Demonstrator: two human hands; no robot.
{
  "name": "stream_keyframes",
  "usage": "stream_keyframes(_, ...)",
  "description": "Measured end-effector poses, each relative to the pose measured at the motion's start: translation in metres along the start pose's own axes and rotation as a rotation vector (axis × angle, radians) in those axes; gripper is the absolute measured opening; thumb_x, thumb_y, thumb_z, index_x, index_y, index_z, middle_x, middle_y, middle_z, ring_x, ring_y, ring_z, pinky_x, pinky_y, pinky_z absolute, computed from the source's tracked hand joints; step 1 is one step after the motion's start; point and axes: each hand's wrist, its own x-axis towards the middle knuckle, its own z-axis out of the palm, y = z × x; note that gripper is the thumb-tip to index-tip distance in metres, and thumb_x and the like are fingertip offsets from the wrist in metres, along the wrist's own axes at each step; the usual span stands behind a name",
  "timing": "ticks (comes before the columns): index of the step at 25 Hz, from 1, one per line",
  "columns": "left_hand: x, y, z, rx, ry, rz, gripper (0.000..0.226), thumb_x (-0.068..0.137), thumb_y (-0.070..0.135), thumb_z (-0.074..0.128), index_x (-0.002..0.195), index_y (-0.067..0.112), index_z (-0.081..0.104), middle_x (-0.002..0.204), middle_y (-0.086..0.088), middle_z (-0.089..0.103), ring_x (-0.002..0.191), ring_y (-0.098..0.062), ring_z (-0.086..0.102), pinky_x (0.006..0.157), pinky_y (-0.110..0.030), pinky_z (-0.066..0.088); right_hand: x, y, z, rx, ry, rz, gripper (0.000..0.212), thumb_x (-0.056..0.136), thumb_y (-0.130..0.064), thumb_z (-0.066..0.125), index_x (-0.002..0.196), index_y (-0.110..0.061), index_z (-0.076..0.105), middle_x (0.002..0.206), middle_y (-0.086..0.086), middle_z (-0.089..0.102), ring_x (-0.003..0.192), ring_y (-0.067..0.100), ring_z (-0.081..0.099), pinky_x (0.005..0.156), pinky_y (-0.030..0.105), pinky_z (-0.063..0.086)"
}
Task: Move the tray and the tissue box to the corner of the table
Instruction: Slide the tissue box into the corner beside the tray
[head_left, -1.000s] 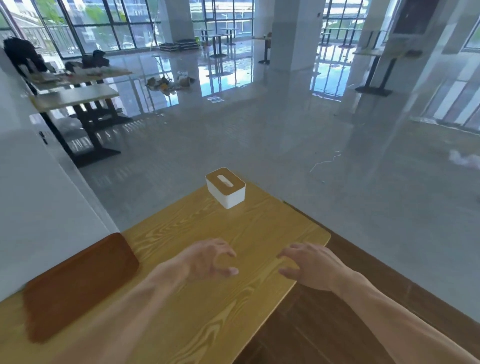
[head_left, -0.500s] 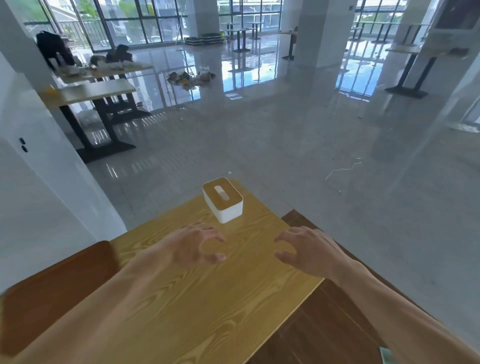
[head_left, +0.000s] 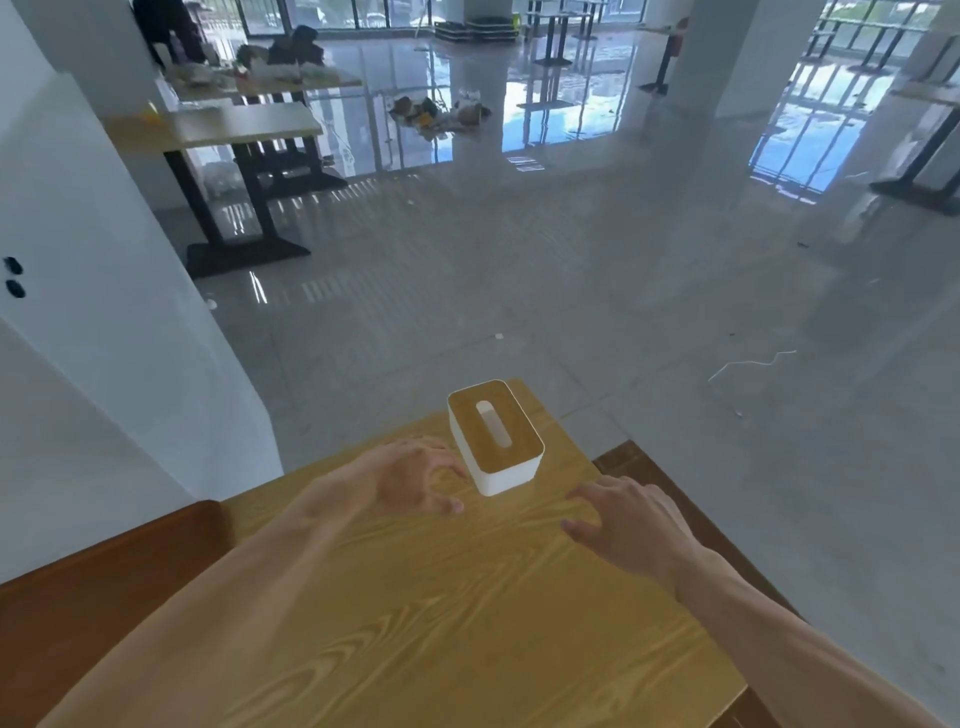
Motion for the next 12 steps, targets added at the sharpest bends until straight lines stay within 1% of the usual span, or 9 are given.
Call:
stream_keyframes(3, 0.038, -0.027, -0.005, 0.034, -0.045, -0.038, 0.058, 0.085, 0.055, 0.067, 0.137, 0.033, 0.054, 0.147, 0.007, 0.049, 0.138, -0.018, 0.04, 0.115, -0.05, 0.031, 0.042, -0.001, 0.01, 0.007, -0.038, 0.044, 0.052, 0.093, -0.063, 0.047, 0.135, -0.034, 0.056, 0.134, -0.008, 0.063, 0.122, 0.016, 0.058, 0.1, 0.041, 0.044)
stream_keyframes(7, 0.091, -0.058, -0.019, 0.128, -0.133, -0.098, 0.07, 0.081, 0.052, 0.071, 0.143, 0.034, 0.046, 0.154, 0.003, 0.042, 0.144, -0.023, 0.034, 0.118, -0.053, 0.025, 0.094, 0.002, 0.024, 0.013, -0.119, 0.124, 0.061, 0.09, -0.069, 0.047, 0.14, -0.034, 0.05, 0.14, -0.007, 0.059, 0.126, 0.019, 0.055, 0.099, 0.042, 0.043)
stream_keyframes(9, 0.118, -0.068, -0.028, 0.214, -0.155, -0.102, 0.077, 0.08, 0.049, 0.073, 0.148, 0.036, 0.039, 0.159, 0.001, 0.036, 0.148, -0.024, 0.027, 0.12, -0.052, 0.021, 0.121, 0.004, 0.028, 0.033, -0.126, 0.191, 0.072, 0.087, -0.073, 0.048, 0.145, -0.031, 0.044, 0.144, -0.003, 0.055, 0.131, 0.023, 0.05, 0.101, 0.045, 0.042)
stream_keyframes(12, 0.157, -0.071, -0.037, 0.358, -0.186, -0.07, 0.093, 0.076, 0.049, 0.074, 0.153, 0.041, 0.024, 0.164, 0.004, 0.025, 0.152, -0.022, 0.015, 0.122, -0.053, 0.015, 0.148, -0.002, 0.038, 0.11, -0.092, 0.262, 0.094, 0.077, -0.082, 0.05, 0.151, -0.027, 0.031, 0.151, 0.002, 0.047, 0.136, 0.029, 0.043, 0.104, 0.05, 0.04)
